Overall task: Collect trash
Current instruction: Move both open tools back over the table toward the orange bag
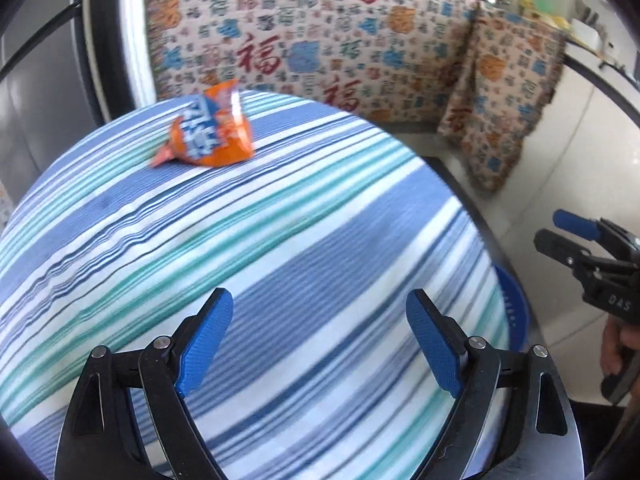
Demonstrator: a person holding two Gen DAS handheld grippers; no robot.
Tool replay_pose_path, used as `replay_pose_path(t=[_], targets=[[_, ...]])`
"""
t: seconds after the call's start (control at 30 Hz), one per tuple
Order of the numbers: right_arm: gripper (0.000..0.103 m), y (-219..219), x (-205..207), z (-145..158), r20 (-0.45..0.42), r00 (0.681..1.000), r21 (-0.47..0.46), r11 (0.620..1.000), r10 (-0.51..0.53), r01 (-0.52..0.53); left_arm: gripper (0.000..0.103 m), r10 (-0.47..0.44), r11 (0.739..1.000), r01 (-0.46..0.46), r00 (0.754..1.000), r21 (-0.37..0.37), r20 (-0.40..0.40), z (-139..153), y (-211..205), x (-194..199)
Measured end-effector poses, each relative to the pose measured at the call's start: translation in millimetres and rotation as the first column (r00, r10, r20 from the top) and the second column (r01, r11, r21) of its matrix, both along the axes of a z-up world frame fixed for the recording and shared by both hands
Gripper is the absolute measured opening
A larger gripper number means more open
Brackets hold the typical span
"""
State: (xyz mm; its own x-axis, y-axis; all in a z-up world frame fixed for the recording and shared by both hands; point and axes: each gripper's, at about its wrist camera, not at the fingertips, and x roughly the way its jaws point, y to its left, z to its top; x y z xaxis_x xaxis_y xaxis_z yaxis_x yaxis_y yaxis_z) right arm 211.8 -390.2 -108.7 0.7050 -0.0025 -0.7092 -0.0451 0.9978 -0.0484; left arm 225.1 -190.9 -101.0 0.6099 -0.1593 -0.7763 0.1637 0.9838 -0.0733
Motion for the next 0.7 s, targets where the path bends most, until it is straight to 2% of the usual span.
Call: replay_pose_path(t=[0.17,0.3,0.47,0.63,0.7], targets=[[0.07,65.7,23.3,-20.7,-0.051,0.992,-0.02,0.993,0.113,-0.114,0.089,0.083,0.996,-0.082,0.996,0.038,-0.03,-18.4,48.9,20.2],[0.07,103.4,35.8,-38.4,-0.096,0.978,-0.052,0.98,0.186,-0.192,0.089,0.112,0.992,-0.11,0.993,0.059,-0.042,-28.1,67.2,35.9],[0.07,123.6,53.1,-48.7,-0.135,0.962,-0.043,0.968,0.239,-0.246,0.089,0.152,0.984,-0.146,0.987,0.103,-0.05,-32.8,97.6,50.1],[0.072,139.7,87.9,-53.6,-0.151,0.947,-0.01,0.958,0.282,-0.287,0.103,0.148,0.984,-0.141,0.987,0.107,-0.055,-36.1,130.2,64.1],[0.073,144.4,107.2,-53.7,-0.158,0.943,-0.002,0.955,0.291,-0.295,0.103,0.148,0.985,-0.143,0.988,0.097,-0.042,-36.4,139.8,65.4]])
